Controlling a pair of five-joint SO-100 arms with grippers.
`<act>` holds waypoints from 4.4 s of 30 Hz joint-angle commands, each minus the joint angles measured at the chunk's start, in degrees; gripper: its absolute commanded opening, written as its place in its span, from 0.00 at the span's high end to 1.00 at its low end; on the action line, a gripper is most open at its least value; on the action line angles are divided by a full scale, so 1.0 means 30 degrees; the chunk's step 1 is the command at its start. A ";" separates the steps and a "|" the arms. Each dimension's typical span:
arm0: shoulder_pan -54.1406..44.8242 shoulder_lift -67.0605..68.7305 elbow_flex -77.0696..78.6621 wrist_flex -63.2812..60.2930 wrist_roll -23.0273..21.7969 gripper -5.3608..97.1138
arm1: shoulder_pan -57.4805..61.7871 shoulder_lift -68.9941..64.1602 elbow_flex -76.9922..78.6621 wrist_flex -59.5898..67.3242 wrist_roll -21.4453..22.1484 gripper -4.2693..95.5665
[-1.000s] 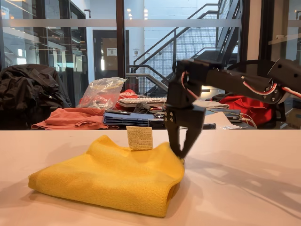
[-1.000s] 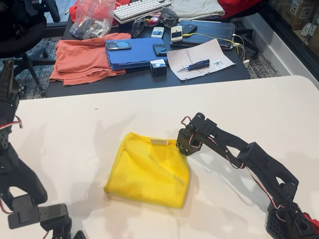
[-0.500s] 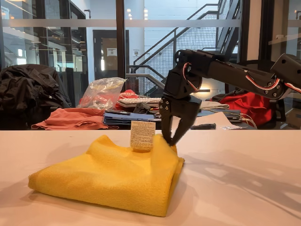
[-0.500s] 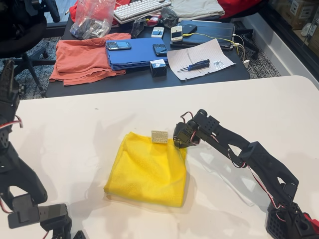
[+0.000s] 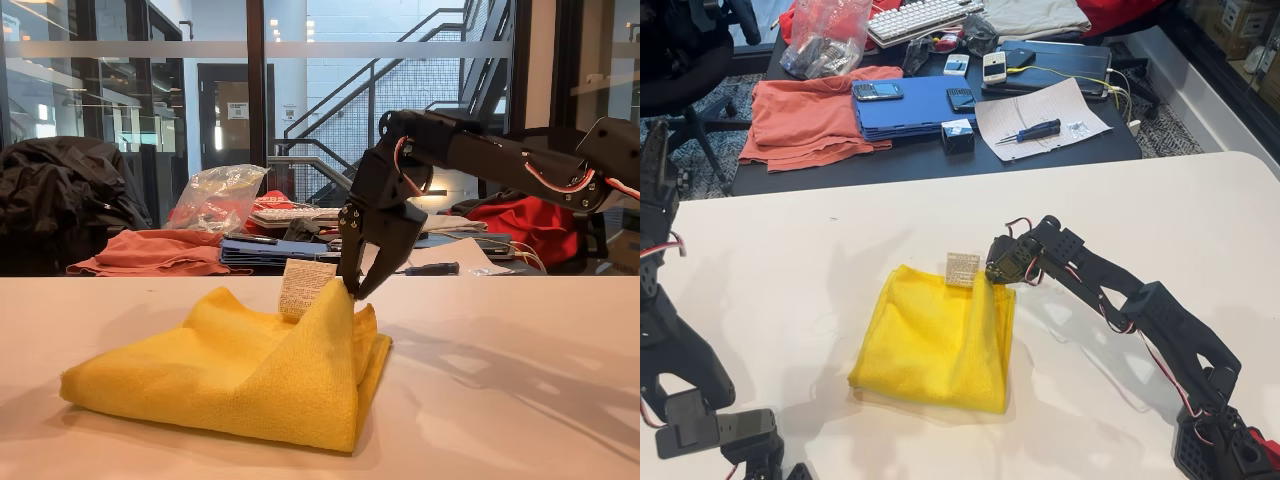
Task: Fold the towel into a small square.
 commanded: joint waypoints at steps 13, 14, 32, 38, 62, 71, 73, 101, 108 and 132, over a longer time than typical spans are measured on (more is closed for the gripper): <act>0.1172 -0.0908 -0.0381 -0.1113 -0.0029 0.74 | 0.0000 -0.0029 -0.0059 -0.0117 -0.0029 0.00; 0.1377 -0.0908 -0.0381 -0.0967 -0.0205 0.75 | 0.0000 -0.0029 -0.0059 -0.0117 -0.0029 0.00; 0.3252 0.1523 -0.1201 0.3135 -0.3311 0.80 | 0.0000 -0.0059 -0.0059 -0.0117 -0.0029 0.00; 0.3926 0.1699 -0.1055 0.4951 -0.3340 0.83 | 0.0000 -0.0059 -0.0059 -0.0117 -0.0029 0.00; 0.2900 0.0820 -0.2051 0.4102 -0.0645 0.84 | 0.0000 -0.0059 -0.0029 -0.0088 -0.0029 0.00; 0.7002 0.1289 -0.2695 0.5244 -0.0498 0.84 | 0.0000 -0.0059 -0.0029 -0.0117 -0.0059 0.00; 0.6563 0.1377 -0.2695 0.6270 -0.0439 0.84 | 0.0000 -0.0205 -0.0029 -0.0117 -0.0059 0.00; 1.2803 0.4512 -0.3750 0.8613 0.0146 0.84 | 1.1836 -1.2334 -0.0205 -0.0146 -0.3135 0.00; 1.4766 0.4746 -0.3750 0.8584 0.0146 0.84 | 1.2100 -1.4736 -0.2314 -0.3633 -0.3340 0.00; 0.5098 0.9141 -0.5479 0.8496 0.0146 0.84 | 1.5498 -1.8984 -0.3574 -0.1787 -0.3135 0.00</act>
